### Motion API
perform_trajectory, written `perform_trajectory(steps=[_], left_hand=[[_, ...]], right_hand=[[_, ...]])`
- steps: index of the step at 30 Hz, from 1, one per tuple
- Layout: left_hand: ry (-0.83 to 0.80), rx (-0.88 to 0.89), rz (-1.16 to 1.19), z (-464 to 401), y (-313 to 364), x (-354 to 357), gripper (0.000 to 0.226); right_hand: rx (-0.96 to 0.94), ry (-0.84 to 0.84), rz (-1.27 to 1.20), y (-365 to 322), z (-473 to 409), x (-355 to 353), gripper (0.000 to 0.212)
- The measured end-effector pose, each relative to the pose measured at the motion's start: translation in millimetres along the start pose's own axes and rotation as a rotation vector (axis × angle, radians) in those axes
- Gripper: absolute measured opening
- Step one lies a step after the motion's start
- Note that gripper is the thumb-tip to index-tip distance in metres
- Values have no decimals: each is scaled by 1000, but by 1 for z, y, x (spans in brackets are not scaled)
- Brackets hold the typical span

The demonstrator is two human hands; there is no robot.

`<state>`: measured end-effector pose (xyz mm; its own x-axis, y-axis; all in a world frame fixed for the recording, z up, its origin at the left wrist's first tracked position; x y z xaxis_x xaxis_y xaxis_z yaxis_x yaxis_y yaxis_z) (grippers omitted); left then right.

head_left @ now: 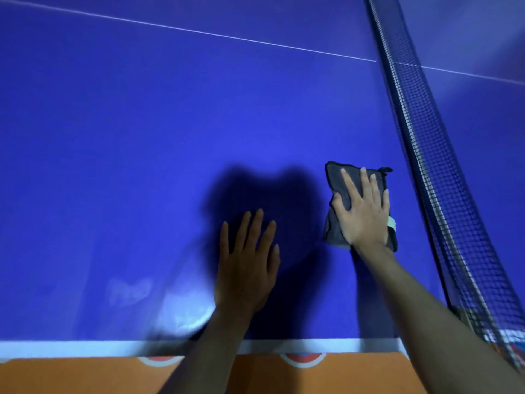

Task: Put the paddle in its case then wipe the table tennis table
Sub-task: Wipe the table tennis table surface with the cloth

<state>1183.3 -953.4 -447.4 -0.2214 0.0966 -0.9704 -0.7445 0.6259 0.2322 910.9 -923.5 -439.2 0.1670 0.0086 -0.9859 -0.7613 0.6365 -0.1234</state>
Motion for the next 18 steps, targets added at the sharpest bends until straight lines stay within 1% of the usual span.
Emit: perform_trajectory(steps=[4,7,13,18], left_hand=[[10,7,-29,-3,-2,-3,52],[8,11,-27,-2,-2,-6,55],[21,15,-44,1,-3,-6,54],[56,18,-16,7,0,-9,48]], right_hand=[[-25,12,-18,1,-2,4,66],[-10,11,-52,4,23,6,68],[-6,37,-41,23,129,16,65],[63,19,-47,39,209,25,63]])
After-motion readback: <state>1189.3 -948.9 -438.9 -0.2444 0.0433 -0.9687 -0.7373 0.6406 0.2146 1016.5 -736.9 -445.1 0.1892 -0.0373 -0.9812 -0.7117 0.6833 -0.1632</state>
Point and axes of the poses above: each hand's wrist, its own z-axis away from the middle knuckle, its own x-axis out of the palm, y = z × x, the point moved 1 cm from there along -z, towards the middle knuckle, and after that the axes turned 10 degrees about -y, right-handed, at the moved point
